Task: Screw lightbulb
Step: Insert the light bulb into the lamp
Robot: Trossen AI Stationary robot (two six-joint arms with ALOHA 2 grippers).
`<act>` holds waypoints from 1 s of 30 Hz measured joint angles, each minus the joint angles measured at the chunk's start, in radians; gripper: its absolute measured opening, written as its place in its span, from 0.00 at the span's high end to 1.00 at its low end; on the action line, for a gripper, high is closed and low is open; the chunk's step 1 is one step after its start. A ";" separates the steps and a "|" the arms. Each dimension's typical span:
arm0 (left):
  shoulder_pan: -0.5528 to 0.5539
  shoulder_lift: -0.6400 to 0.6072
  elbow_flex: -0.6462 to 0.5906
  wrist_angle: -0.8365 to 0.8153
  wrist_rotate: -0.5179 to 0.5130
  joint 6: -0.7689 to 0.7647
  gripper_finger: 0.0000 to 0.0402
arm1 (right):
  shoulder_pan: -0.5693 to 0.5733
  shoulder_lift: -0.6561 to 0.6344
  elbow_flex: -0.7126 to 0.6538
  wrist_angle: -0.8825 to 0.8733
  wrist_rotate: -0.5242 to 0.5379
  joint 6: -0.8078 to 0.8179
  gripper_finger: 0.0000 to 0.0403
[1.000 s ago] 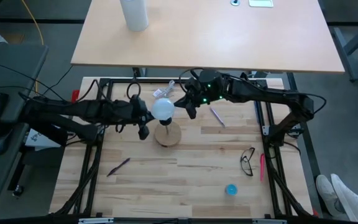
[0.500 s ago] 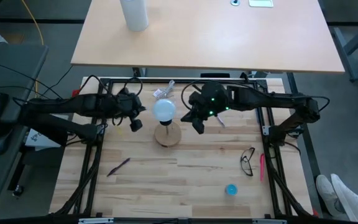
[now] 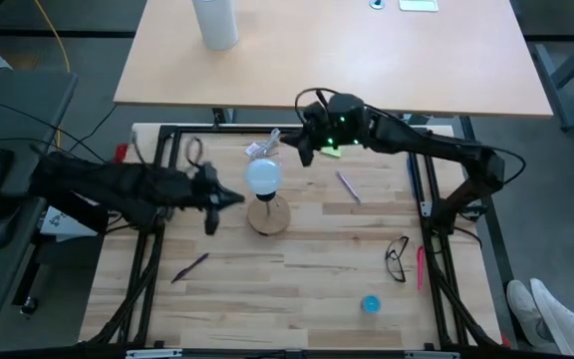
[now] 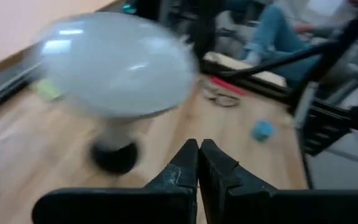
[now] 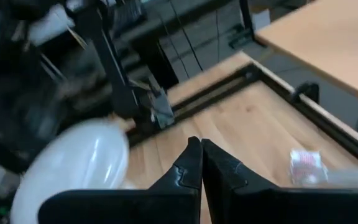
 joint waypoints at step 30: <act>0.072 0.174 0.000 0.232 0.029 0.089 1.00 | 0.081 0.112 0.000 0.197 -0.064 0.069 1.00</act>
